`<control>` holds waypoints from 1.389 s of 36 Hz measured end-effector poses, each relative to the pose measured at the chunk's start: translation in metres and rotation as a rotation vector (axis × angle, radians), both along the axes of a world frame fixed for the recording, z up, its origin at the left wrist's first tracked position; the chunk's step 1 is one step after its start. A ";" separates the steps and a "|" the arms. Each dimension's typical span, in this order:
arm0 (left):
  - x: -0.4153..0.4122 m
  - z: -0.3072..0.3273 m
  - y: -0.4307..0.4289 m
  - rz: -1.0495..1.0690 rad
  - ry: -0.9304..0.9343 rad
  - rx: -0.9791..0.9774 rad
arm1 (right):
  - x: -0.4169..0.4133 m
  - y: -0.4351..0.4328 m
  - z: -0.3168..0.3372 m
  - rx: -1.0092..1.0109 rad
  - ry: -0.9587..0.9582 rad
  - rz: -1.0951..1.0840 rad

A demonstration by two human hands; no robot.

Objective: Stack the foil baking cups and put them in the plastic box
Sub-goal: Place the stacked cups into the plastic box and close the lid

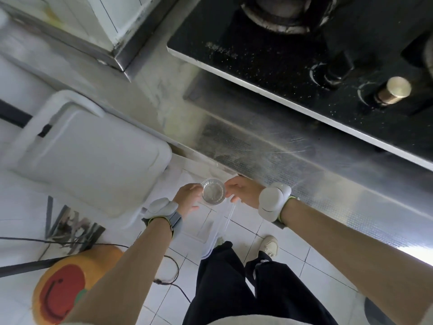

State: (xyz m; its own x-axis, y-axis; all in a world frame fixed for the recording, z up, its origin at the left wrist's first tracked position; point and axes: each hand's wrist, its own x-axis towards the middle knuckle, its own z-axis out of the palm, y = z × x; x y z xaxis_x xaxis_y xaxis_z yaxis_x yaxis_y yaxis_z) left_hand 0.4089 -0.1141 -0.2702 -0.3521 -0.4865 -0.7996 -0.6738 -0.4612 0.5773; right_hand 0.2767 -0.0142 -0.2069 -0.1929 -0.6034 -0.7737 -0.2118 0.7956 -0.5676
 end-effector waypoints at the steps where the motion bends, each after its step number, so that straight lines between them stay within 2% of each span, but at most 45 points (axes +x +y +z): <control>1: 0.001 0.002 -0.001 -0.005 0.008 0.005 | 0.001 0.000 0.001 0.004 -0.008 -0.015; 9: -0.015 0.061 0.000 -0.054 0.090 0.023 | -0.010 0.009 0.037 -0.050 -0.023 -0.008; 14: -0.030 0.093 0.002 -0.106 0.140 -0.053 | -0.025 0.015 0.059 -0.092 0.010 0.028; 15: -0.041 0.113 0.006 -0.130 0.180 -0.103 | -0.034 0.022 0.073 -0.129 0.042 0.014; 21: -0.055 0.141 0.008 -0.208 0.248 -0.219 | -0.051 0.032 0.093 -0.160 0.069 -0.045; 26: -0.082 0.169 0.011 -0.261 0.276 -0.263 | -0.074 0.047 0.119 -0.208 0.100 -0.079; 37: -0.182 0.211 0.073 -0.495 0.366 -0.276 | -0.136 0.123 0.158 -0.292 0.181 -0.337; 50: -0.290 0.227 0.167 -0.764 0.403 -0.247 | -0.202 0.241 0.195 -0.333 0.346 -0.671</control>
State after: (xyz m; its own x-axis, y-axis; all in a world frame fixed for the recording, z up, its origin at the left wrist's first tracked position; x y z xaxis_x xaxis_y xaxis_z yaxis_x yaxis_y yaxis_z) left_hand 0.1192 0.0532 -0.0435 -0.8816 -0.1458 -0.4489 -0.4706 0.1983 0.8598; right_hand 0.0752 0.2270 -0.0118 -0.7884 -0.4629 -0.4052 0.0421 0.6165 -0.7862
